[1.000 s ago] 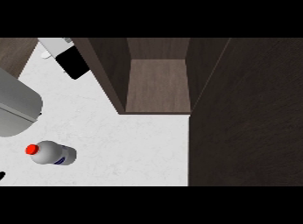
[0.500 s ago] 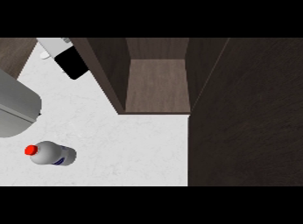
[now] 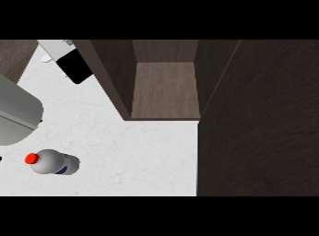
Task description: Pick up the bottled water, place it into the cabinet and close the cabinet
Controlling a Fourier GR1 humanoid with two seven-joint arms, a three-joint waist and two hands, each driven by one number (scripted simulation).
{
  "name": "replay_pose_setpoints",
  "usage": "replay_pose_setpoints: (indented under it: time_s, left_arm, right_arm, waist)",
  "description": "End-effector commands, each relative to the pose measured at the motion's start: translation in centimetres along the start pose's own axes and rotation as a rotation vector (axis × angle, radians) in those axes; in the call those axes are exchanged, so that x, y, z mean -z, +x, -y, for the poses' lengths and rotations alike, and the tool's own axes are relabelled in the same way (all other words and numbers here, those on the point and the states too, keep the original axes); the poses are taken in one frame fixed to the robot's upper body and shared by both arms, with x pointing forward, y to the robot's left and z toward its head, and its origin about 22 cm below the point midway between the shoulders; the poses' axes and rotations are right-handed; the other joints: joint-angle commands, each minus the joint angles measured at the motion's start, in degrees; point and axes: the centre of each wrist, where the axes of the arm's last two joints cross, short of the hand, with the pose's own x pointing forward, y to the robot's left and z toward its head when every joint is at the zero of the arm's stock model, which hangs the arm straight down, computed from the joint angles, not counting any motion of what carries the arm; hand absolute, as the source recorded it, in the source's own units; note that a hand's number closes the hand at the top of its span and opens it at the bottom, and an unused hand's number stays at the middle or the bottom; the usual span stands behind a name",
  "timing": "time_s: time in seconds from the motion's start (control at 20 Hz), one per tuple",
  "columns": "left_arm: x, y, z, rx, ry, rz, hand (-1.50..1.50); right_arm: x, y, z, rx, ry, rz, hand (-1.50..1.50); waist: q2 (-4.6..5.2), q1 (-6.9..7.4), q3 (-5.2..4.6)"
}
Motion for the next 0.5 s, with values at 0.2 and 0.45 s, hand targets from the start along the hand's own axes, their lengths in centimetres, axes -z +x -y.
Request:
replay_pose_setpoints:
  time_s: [0.2, 0.45]
  left_arm:
    - [0.9, -1.5, -3.3, 0.038, -0.003, -0.018, -1.5]
    - [4.1, -3.6, -3.7, 0.071, -0.011, -0.032, -1.5]
  right_arm:
    - [-1.8, -0.1, 2.5, -0.005, -0.01, -0.003, -1.5]
    - [-0.6, -1.2, 1.9, 0.002, 0.02, -0.006, -1.5]
  waist:
    - [0.0, -0.34, -0.01]
    - [0.07, -0.3, -0.04]
